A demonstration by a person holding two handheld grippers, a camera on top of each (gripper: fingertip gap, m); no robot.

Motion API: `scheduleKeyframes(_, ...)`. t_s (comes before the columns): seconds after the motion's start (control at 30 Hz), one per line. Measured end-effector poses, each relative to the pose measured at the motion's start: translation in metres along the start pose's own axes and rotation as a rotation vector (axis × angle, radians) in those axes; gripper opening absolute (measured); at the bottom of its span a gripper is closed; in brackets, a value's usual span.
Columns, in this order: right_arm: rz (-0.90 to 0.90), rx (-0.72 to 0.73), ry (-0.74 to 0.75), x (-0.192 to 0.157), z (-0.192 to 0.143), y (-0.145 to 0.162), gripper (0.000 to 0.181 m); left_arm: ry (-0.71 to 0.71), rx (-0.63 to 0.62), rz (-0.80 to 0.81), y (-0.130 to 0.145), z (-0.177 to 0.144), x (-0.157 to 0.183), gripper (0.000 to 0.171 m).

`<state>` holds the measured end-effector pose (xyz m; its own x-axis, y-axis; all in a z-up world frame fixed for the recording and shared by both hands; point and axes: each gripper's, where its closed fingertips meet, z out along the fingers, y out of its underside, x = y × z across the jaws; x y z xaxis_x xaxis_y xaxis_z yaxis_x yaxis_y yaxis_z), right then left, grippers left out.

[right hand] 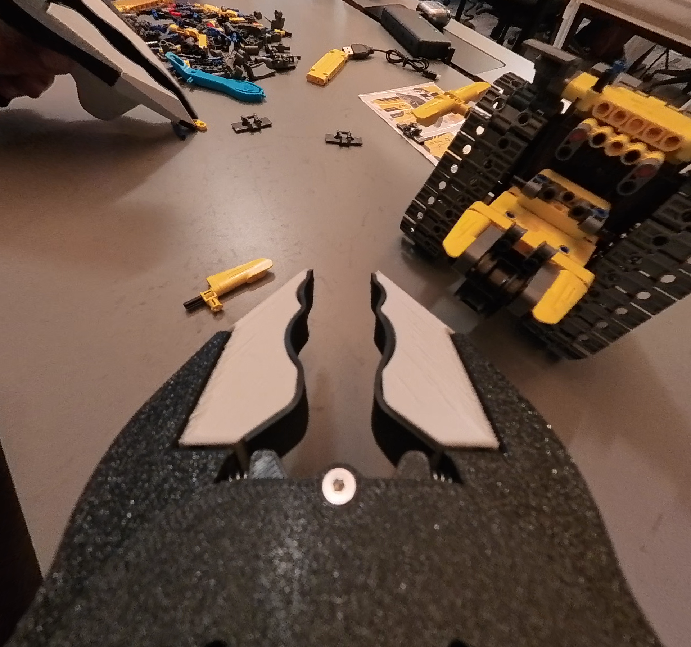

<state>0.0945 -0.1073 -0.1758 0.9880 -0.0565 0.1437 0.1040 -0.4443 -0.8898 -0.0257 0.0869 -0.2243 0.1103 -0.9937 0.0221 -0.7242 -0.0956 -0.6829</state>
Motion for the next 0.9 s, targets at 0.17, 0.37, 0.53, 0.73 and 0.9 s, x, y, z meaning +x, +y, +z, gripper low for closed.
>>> scheduleKeyframes(0.17,0.001,0.001,0.000,0.000,0.000,0.000,0.030,0.000,0.075,0.058,-0.014,-0.011,0.009,0.003)
scheduleKeyframes(0.37,-0.007,0.006,0.005,0.000,-0.001,-0.001,0.030,0.154,0.127,0.257,-0.026,-0.021,0.077,0.004)
scheduleKeyframes(0.53,-0.071,0.023,0.012,-0.007,-0.003,-0.003,0.025,0.322,0.061,0.481,-0.001,-0.010,0.155,0.004)
scheduleKeyframes(0.73,-0.035,-0.008,-0.221,-0.059,-0.011,0.000,0.011,0.424,0.029,0.540,0.012,-0.007,0.191,0.005)
scheduleKeyframes(0.9,-0.207,-0.035,-0.363,-0.099,-0.016,0.008,0.018,0.546,0.017,0.444,0.009,-0.009,0.198,0.005)
